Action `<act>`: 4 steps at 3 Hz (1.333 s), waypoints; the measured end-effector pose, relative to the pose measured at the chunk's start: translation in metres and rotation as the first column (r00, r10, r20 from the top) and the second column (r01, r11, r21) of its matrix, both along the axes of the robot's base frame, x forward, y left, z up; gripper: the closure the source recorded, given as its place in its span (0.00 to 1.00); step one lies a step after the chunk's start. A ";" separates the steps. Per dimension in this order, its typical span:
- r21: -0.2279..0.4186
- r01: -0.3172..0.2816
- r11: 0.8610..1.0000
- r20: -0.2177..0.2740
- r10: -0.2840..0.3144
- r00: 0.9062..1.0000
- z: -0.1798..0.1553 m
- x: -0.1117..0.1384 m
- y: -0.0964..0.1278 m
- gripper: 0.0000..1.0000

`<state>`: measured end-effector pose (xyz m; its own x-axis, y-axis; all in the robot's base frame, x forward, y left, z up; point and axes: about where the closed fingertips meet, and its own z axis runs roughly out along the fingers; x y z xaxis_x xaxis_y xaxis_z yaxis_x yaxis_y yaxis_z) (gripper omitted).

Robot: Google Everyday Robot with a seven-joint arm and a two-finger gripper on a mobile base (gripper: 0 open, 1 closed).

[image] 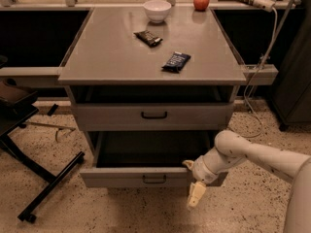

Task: Open middle drawer

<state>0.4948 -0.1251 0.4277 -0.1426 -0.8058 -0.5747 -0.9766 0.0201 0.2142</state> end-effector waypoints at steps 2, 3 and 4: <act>0.077 0.103 0.992 -0.006 -0.103 0.995 0.014 -0.033 0.011 0.00; 0.077 0.103 0.992 -0.006 -0.103 0.995 0.014 -0.033 0.011 0.00; 0.058 0.099 0.993 -0.065 -0.095 0.993 0.000 -0.052 0.018 0.00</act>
Offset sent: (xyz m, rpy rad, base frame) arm -0.1889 0.0196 -0.0228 0.1667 0.1458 -0.2040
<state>0.4429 -0.1073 0.4278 -0.2556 -0.7499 -0.6102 -0.9554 0.0992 0.2783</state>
